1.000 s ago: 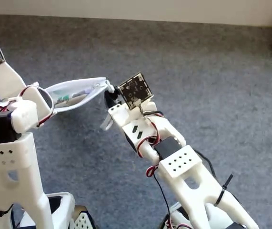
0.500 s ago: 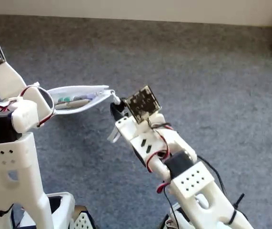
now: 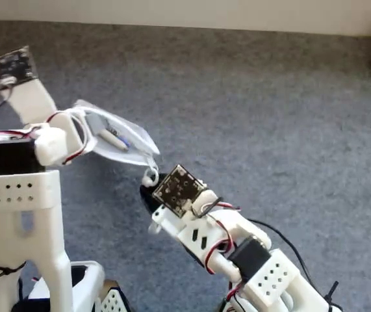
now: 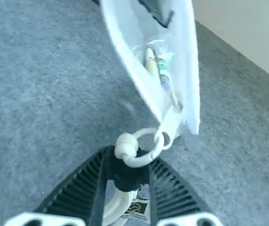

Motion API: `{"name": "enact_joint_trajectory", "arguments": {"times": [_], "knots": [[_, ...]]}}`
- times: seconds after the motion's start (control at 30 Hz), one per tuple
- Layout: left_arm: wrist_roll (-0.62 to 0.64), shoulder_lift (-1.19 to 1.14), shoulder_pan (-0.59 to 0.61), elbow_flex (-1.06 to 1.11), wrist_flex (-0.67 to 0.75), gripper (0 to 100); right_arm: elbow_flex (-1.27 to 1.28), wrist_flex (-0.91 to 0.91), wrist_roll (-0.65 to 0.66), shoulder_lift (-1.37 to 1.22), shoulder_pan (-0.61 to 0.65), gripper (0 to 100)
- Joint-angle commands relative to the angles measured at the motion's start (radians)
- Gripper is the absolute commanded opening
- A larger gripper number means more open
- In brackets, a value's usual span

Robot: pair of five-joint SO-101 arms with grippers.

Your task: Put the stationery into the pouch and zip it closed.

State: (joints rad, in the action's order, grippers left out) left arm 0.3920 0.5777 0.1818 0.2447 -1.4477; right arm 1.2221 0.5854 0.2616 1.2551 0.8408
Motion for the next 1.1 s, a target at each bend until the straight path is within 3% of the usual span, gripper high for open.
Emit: {"name": "enact_joint_trajectory", "arguments": {"times": [0.0,0.23,0.47,0.73,0.9,1.07], "knots": [[-0.091,0.010,-0.140,-0.013,0.095,29,-0.012,0.065,0.015,0.090,0.056,0.4],[-0.348,0.016,-0.352,-0.018,0.129,29,-0.007,0.139,0.015,0.202,0.076,0.4],[-0.522,0.019,-0.470,-0.045,0.126,29,-0.005,0.153,0.015,0.223,0.077,0.4],[-0.528,0.019,-0.469,-0.173,0.110,29,-0.005,0.153,0.015,0.223,0.073,0.4],[-0.531,0.019,-0.469,-0.251,-0.002,29,-0.012,0.153,0.015,0.223,0.048,0.4],[-0.657,0.021,-0.435,-0.292,-0.118,28,-0.015,0.153,0.009,0.223,-0.048,0.4]]}}
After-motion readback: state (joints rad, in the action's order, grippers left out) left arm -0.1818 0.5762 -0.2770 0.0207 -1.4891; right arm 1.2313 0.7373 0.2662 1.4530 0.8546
